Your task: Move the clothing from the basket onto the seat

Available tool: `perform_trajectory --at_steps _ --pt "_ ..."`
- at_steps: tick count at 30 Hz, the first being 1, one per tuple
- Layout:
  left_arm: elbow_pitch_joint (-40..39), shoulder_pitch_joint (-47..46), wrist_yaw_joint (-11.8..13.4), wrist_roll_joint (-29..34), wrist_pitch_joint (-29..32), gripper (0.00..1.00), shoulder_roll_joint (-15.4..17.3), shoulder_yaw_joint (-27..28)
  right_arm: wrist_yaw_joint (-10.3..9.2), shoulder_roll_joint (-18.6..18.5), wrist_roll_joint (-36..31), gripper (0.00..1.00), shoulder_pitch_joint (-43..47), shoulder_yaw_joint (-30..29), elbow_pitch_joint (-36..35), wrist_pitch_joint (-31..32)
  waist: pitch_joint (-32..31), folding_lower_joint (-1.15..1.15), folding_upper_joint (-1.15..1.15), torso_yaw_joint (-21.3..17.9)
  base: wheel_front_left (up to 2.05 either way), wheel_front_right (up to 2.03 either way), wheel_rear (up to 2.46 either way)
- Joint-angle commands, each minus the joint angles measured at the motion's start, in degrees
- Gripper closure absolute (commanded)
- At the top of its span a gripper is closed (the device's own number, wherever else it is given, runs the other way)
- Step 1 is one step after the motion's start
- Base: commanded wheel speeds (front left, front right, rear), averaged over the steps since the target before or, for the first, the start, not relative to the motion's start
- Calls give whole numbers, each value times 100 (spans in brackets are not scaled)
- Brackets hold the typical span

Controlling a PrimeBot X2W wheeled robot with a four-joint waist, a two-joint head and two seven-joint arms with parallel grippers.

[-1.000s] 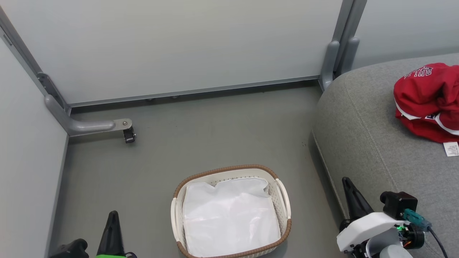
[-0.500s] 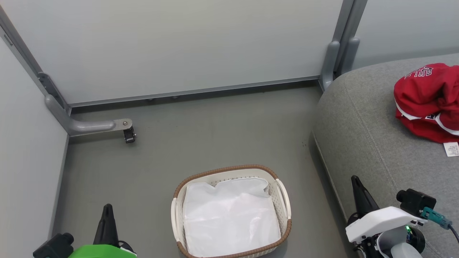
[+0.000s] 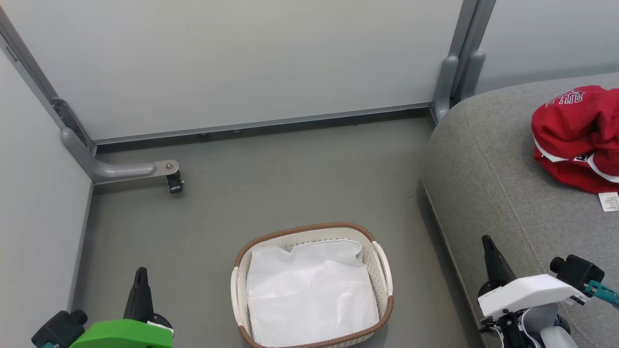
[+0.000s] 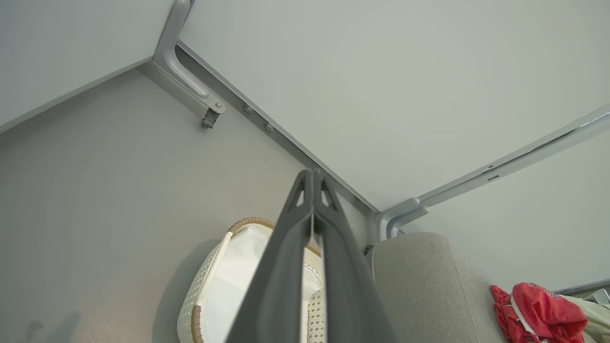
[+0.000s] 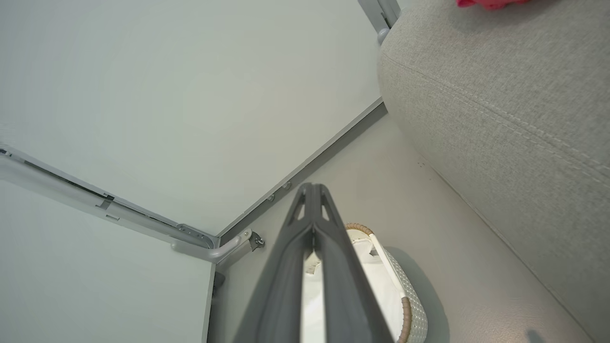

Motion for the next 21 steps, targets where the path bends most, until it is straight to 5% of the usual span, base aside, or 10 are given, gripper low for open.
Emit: perform_trajectory --at_steps 1,21 --pt "-47 -182 -32 -199 42 100 20 40 -3 -31 205 100 -103 -48 -98 58 0 0 0 1 0 0 0" --pt "-20 -394 -111 -1405 396 100 23 196 -3 -40 1523 100 -117 -252 -195 410 -6 0 0 8 0 0 0"
